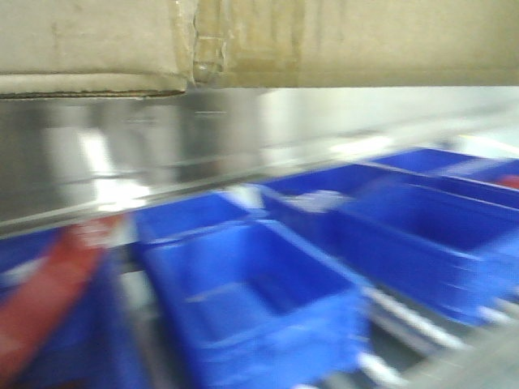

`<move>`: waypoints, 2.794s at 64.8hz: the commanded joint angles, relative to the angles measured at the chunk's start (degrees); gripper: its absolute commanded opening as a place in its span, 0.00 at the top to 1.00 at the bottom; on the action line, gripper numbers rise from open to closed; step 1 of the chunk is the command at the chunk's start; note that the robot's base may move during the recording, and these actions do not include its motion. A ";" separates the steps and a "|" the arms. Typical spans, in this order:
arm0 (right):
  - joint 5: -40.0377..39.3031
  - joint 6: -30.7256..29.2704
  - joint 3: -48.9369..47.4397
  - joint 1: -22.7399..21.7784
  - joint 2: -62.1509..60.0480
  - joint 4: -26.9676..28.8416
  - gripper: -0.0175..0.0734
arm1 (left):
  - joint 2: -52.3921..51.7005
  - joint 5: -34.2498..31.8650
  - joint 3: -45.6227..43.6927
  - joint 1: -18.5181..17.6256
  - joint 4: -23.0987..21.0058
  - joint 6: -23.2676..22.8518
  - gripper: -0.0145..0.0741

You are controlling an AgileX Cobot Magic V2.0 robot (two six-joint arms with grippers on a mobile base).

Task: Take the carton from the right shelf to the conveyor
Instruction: 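Hold the carton in both grippers while the base turns away from the shelf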

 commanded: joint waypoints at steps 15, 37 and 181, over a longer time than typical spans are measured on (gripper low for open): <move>-4.48 -0.99 -0.42 0.01 -0.28 0.39 0.88 | -0.97 -1.69 -0.07 -0.92 -2.78 1.83 0.85; -4.48 -0.99 -0.42 0.01 -0.28 0.39 0.88 | -0.97 -1.69 -0.07 -0.92 -2.68 1.83 0.85; -4.48 -0.99 -0.42 0.01 -0.28 0.39 0.88 | -0.97 -1.69 -0.07 -0.92 -2.30 1.83 0.85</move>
